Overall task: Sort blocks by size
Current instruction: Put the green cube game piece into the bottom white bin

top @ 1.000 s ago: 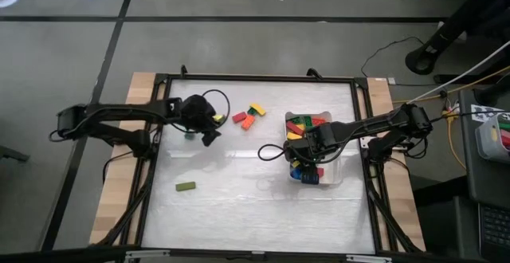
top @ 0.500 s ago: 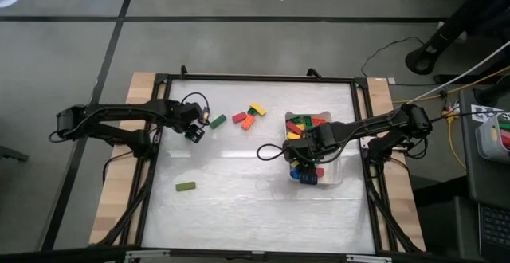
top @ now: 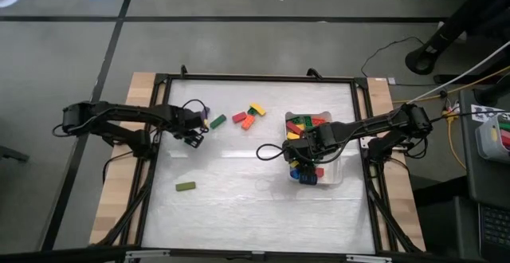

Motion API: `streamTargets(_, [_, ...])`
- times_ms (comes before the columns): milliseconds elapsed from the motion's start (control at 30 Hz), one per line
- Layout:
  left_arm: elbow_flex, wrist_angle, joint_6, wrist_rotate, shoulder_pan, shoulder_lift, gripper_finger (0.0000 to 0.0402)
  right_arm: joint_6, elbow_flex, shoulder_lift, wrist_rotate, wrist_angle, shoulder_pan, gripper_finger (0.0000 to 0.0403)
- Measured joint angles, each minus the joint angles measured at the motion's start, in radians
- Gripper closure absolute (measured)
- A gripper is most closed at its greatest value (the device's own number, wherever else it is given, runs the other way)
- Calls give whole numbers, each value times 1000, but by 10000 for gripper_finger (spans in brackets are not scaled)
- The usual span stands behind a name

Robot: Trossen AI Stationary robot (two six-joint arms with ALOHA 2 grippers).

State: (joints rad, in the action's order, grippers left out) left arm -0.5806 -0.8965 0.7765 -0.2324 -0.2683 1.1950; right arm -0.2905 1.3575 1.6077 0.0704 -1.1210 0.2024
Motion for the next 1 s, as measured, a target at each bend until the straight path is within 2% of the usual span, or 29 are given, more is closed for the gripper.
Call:
streamTargets(633, [16, 146, -78, -5, 0, 7, 199, 0, 0, 0, 1, 4, 0, 155])
streamTargets(767, [16, 255, -87, -18, 0, 7, 199, 1, 0, 0, 0, 4, 0, 155])
streamTargets(1000, [16, 410, -221, -74, -1, 7, 199, 1, 0, 0, 0, 4, 0, 155])
